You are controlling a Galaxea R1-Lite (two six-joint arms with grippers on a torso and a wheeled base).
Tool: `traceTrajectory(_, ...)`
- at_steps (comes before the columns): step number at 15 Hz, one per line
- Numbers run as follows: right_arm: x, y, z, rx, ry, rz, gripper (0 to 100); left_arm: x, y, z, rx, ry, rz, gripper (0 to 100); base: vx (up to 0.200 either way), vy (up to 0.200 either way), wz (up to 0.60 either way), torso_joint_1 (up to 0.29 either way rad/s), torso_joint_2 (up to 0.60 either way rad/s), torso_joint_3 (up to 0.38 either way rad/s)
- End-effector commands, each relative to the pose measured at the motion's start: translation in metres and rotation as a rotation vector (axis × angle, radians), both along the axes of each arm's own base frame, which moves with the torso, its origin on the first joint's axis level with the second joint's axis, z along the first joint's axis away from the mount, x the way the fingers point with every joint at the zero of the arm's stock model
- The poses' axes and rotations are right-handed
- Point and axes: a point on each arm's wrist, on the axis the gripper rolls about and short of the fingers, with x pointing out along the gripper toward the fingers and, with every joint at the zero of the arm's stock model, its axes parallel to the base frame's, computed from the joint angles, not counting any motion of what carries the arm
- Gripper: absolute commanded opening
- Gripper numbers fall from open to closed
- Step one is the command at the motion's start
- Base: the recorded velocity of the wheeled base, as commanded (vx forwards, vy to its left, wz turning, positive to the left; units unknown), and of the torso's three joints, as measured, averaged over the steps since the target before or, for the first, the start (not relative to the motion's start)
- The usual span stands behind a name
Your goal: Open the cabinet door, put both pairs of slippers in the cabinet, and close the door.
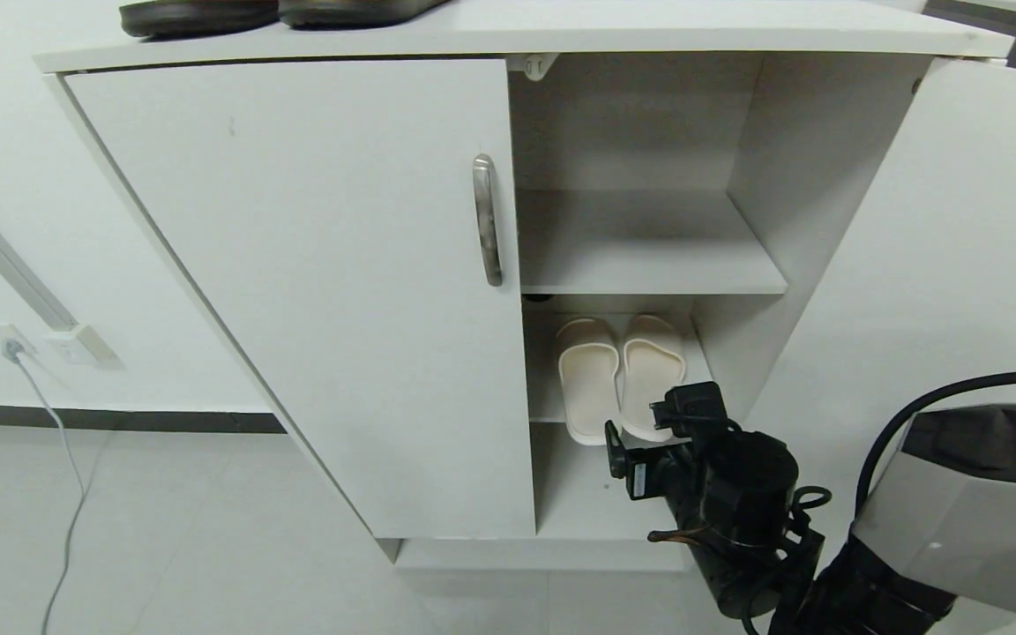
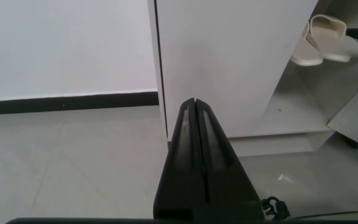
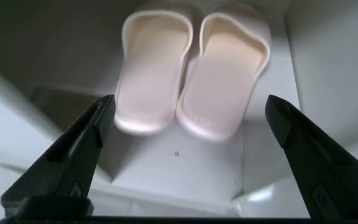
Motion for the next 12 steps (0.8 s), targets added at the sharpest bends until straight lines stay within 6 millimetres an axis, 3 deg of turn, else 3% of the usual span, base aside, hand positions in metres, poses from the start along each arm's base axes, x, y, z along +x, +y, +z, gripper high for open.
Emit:
traceTrajectory(1,-0.0011,0.0002,-0.0015,-0.004,0.003,0.003,100,0.0001,0.0,0.0,0.0,0.001,0.0,0,-0.2,0.0,0.0,0.002,0.0,0.007)
traceTrajectory(12,-0.007,-0.0065,-0.0034,0.002,-0.009,0.002,100,0.0001,0.0,0.0,0.002,0.001,0.001,0,0.0,0.0,0.0,0.0,0.0,0.0)
